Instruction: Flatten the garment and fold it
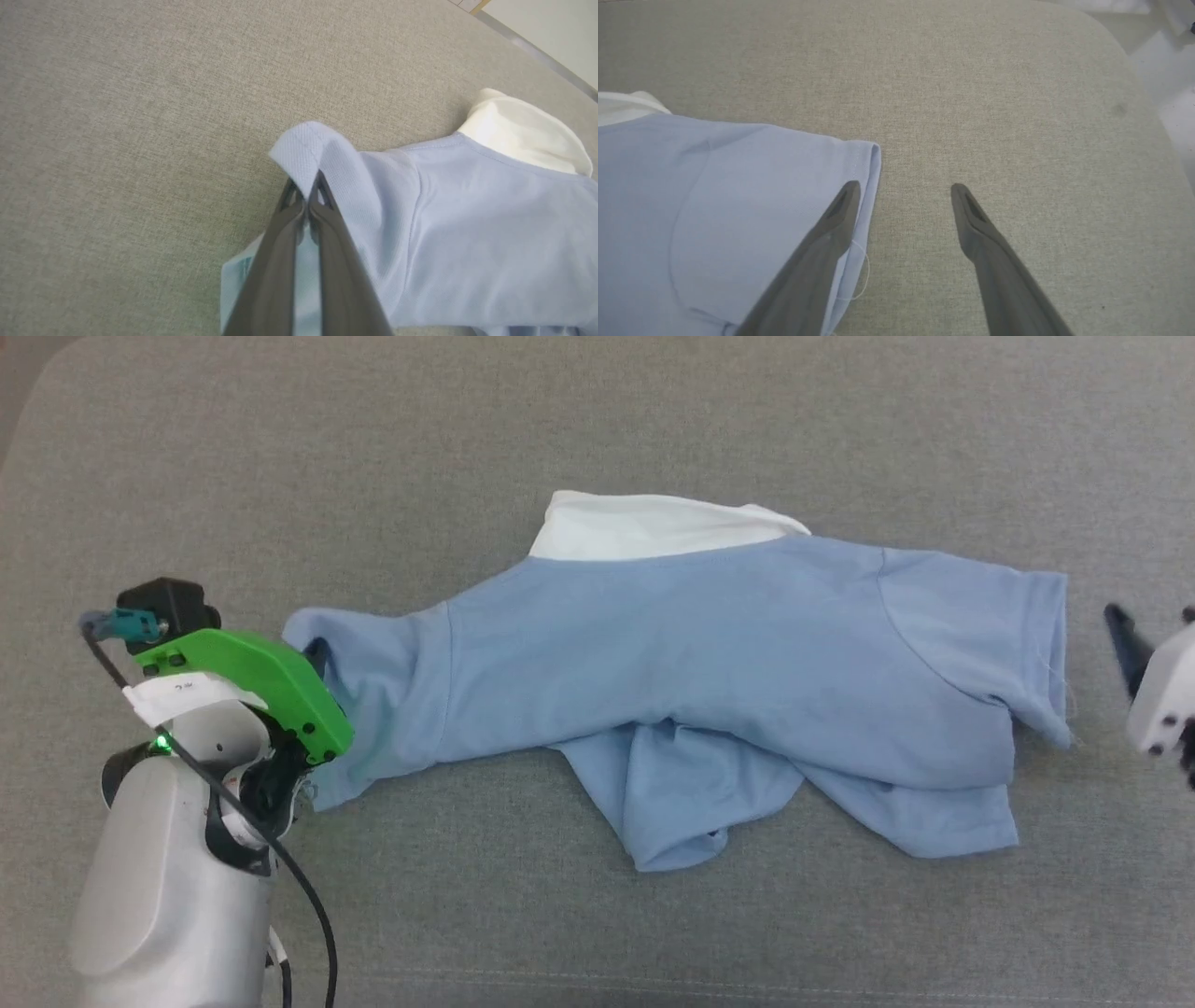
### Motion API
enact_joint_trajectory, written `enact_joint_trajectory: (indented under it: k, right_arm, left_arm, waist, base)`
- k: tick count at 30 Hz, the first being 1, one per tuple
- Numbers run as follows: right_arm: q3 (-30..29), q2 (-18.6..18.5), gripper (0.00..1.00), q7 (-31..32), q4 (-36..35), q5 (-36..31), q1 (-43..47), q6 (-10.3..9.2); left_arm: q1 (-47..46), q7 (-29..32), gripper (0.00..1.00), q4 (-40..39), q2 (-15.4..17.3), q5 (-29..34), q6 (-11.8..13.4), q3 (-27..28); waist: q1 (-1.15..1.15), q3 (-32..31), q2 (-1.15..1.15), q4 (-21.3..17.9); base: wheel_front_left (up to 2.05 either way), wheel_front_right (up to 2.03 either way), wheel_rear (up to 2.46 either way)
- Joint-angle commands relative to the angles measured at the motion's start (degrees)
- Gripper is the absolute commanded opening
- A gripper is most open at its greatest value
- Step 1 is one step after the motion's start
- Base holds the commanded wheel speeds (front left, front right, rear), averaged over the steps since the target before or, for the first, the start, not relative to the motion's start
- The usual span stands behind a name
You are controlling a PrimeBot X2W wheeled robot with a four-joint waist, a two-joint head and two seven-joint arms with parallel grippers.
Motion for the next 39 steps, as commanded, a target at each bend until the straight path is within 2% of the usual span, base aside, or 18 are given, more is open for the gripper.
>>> enact_joint_trajectory:
  k: [1, 8, 13, 20, 21, 22, 27, 34, 39]
  right_arm:
    - [1.2, -1.5, 1.00, 1.8, 0.9, -0.6, -2.8, -0.08]
    - [9.8, -6.9, 1.00, 10.5, 5.6, -0.1, -11.0, -0.08]
    - [14.0, -8.3, 1.00, 15.2, 7.6, 0.0, -13.6, -0.08]
    - [16.8, -8.7, 1.00, 21.3, 9.9, 1.3, -14.0, -0.08]
    - [16.8, -8.7, 0.37, 22.5, 10.0, 1.8, -14.0, -0.08]
    - [16.9, -8.7, 0.02, 23.1, 9.9, 2.0, -14.0, -0.08]
    - [15.1, -8.6, 0.00, 22.3, 8.6, 2.4, -14.2, -0.08]
    - [13.5, -7.0, 0.00, 14.5, 7.1, 3.0, -16.4, -0.08]
    - [13.6, -6.0, 0.00, 10.1, 6.2, 6.2, -19.0, -0.08]
  left_arm:
    - [1.0, -0.2, 0.00, -1.9, -0.3, -0.3, 0.5, 0.1]
    - [2.4, -0.3, 0.00, -9.1, -1.3, -0.5, 1.5, -0.3]
    - [2.5, -0.4, 0.00, -11.2, -2.1, -0.8, 1.9, -0.7]
    - [2.5, -0.9, 0.00, -10.6, -2.6, -1.3, 1.8, -0.9]
    - [2.5, -1.0, 0.00, -10.4, -2.6, -1.4, 1.8, -0.8]
    - [2.4, -1.1, 0.00, -10.1, -2.6, -1.5, 1.7, -0.8]
    - [2.0, -2.0, 0.00, -8.7, -2.7, -1.9, 1.3, -0.6]
    - [-1.1, -4.6, 0.00, -6.7, -2.7, -3.0, 0.1, 0.7]
    - [-5.7, -5.6, 0.00, -5.4, -2.8, -4.6, -1.0, 1.9]
  waist:
    - [0.00, 2.1, 0.00, 0.7]
    - [0.00, 6.6, 0.00, 2.7]
    - [0.00, 9.0, 0.00, 3.9]
    - [0.00, 10.0, 0.00, 4.3]
    - [0.00, 9.9, 0.00, 4.2]
    - [0.00, 9.8, 0.00, 4.1]
    - [0.00, 8.0, 0.00, 3.4]
    - [0.00, 1.4, 0.00, 2.1]
    - [0.00, -5.0, 0.00, 0.8]
  base:
    - [0.00, 0.00, 0.00]
    - [0.00, 0.00, 0.00]
    - [0.00, 0.00, 0.00]
    - [0.00, 0.00, 0.00]
    - [0.00, 0.00, 0.00]
    - [0.00, 0.00, 0.00]
    - [0.00, 0.00, 0.00]
    - [0.00, 0.00, 0.00]
    - [0.00, 0.00, 0.00]
